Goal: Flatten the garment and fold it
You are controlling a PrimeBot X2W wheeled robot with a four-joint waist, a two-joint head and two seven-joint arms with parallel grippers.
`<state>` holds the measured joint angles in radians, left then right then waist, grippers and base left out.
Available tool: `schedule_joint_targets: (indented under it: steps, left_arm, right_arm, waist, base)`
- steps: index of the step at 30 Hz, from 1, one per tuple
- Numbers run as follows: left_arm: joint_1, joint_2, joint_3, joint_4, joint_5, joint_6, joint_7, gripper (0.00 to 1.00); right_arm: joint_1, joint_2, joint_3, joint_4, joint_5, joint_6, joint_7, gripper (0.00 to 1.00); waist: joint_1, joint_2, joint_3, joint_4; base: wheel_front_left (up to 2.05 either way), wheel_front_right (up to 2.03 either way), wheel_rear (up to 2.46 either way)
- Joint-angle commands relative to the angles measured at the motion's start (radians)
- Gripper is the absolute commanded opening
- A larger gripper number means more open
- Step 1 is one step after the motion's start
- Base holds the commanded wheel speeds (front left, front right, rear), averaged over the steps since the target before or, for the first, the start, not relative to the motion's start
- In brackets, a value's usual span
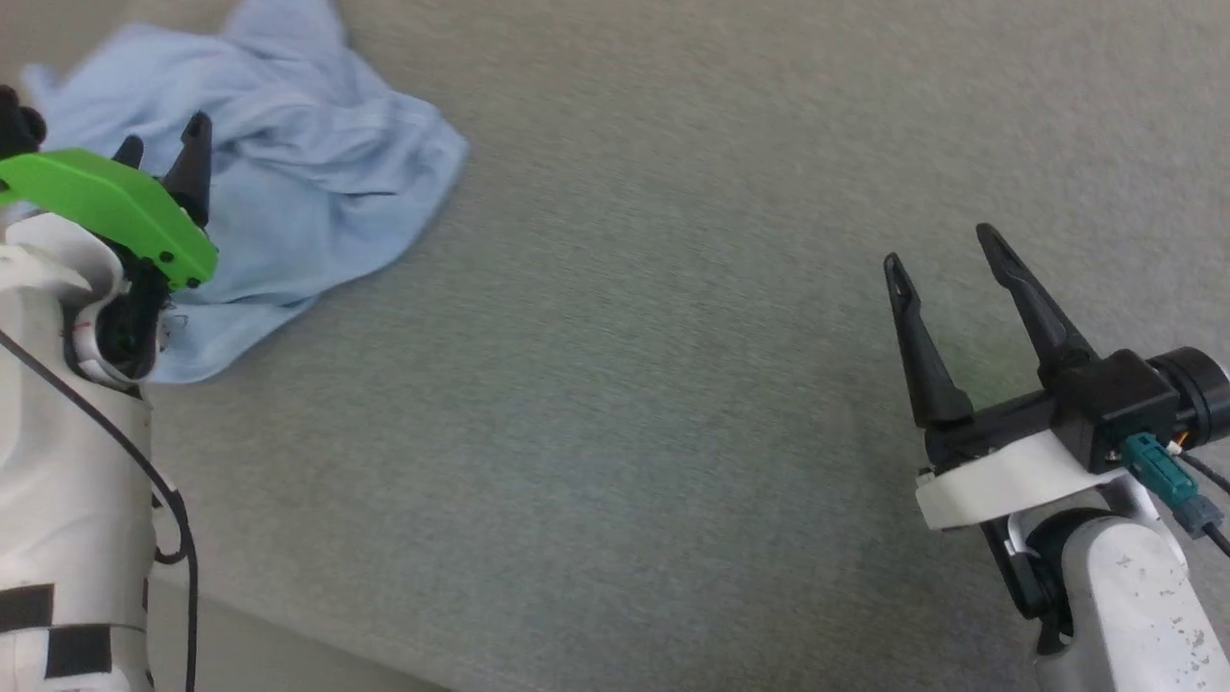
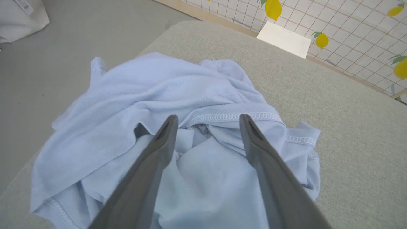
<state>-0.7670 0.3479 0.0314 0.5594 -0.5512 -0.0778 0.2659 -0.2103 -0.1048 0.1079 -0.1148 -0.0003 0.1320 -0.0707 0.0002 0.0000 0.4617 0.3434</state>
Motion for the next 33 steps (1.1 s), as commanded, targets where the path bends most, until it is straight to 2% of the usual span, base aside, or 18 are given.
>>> schedule_joint_targets:
  steps: [1, 12, 13, 14, 15, 18, 27, 33]
  left_arm:
    - [-0.018, 0.006, 0.009, 0.016, -0.020, 0.010, 0.028, 1.00]
    - [0.052, -0.014, 0.031, 0.112, -0.130, 0.088, 0.333, 1.00]
    - [0.063, -0.019, 0.026, 0.115, -0.139, 0.093, 0.373, 0.66]
    - [0.072, -0.020, 0.020, 0.114, -0.143, 0.095, 0.403, 0.48]
    - [0.080, -0.018, 0.016, 0.106, -0.148, 0.093, 0.427, 0.00]
    - [0.094, 0.006, 0.020, 0.054, -0.132, 0.085, 0.381, 0.00]
    - [0.075, 0.158, 0.018, -0.086, 0.071, 0.069, -0.040, 0.00]
    - [0.020, 0.227, -0.017, -0.158, 0.192, 0.076, -0.228, 0.00]
  right_arm:
    - [-0.017, -0.003, 0.002, -0.005, 0.003, -0.001, -0.004, 1.00]
    - [-0.018, -0.001, -0.001, 0.009, 0.008, -0.001, -0.020, 1.00]
    - [-0.019, -0.001, -0.002, 0.011, 0.009, -0.001, -0.021, 1.00]
    - [-0.020, -0.001, -0.002, 0.014, 0.010, -0.001, -0.023, 1.00]
    - [-0.020, 0.000, -0.002, 0.017, 0.012, -0.001, -0.025, 1.00]
    - [-0.021, 0.004, 0.005, 0.029, 0.015, -0.001, -0.029, 1.00]
    - [-0.006, 0.030, 0.016, 0.115, 0.047, -0.001, -0.081, 1.00]
    - [0.038, 0.049, -0.001, 0.179, 0.070, -0.001, -0.118, 1.00]
  waist:
    - [-0.0002, 0.0000, 0.127, -0.127]
    - [-0.0002, 0.0000, 0.135, -0.153]
    - [-0.0002, 0.0000, 0.131, -0.152]
    - [-0.0002, 0.0000, 0.125, -0.150]
    - [-0.0002, 0.0000, 0.119, -0.148]
    - [-0.0002, 0.0000, 0.092, -0.144]
    - [-0.0002, 0.0000, -0.081, -0.148]
    - [-0.0002, 0.0000, -0.211, -0.176]
  base:
    - [0.00, 0.00, 0.00]
    - [0.00, 0.00, 0.00]
    - [0.00, 0.00, 0.00]
    - [0.00, 0.00, 0.00]
    - [0.00, 0.00, 0.00]
    - [0.00, 0.00, 0.00]
    - [0.00, 0.00, 0.00]
    - [0.00, 0.00, 0.00]
